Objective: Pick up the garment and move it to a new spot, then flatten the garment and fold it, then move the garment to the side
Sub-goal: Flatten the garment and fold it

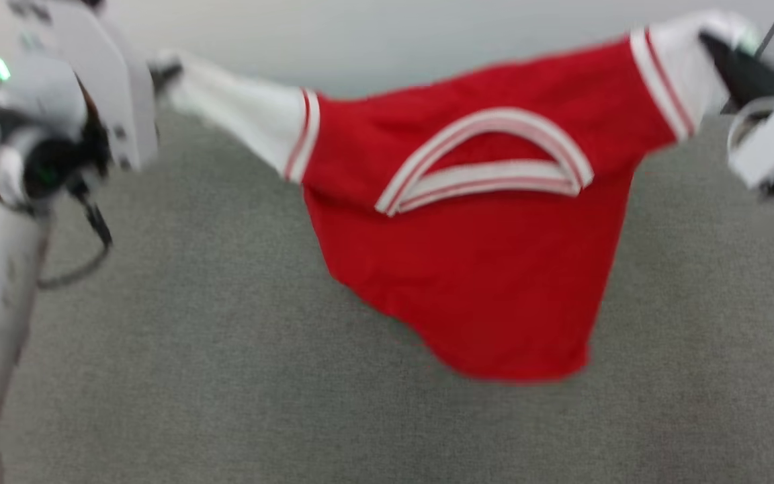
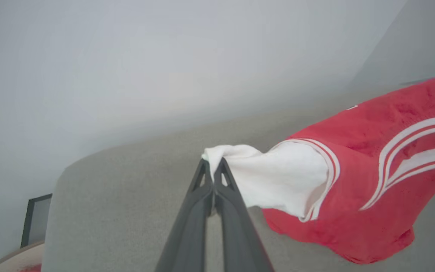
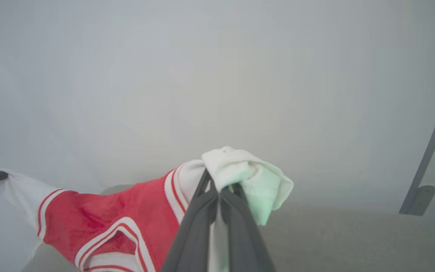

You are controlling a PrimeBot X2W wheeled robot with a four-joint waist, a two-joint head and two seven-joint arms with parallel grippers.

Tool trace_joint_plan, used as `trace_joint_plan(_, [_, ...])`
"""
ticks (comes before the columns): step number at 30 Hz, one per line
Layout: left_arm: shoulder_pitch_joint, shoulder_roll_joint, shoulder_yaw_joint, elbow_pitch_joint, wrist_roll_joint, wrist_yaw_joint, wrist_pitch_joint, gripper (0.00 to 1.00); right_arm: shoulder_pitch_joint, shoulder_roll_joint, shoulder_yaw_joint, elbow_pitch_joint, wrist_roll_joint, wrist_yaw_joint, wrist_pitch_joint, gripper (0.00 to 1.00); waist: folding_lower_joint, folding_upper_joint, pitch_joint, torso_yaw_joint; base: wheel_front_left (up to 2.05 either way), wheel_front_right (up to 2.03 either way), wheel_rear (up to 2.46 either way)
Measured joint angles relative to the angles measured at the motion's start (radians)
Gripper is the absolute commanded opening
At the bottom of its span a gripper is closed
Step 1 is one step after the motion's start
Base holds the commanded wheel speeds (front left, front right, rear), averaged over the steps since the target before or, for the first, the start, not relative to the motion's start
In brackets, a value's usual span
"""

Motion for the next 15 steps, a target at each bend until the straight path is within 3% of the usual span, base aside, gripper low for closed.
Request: trace_joint_plan(15, [-0.322,-0.053,-0.002,0.165,0.075,-0.016,-0.188,0.0,-0.341,0.017,0.046,0.205,-0.03,0.0,-0.175,0.0,0.0,0.0,-0.052,0.022,0.0,0.0,0.0])
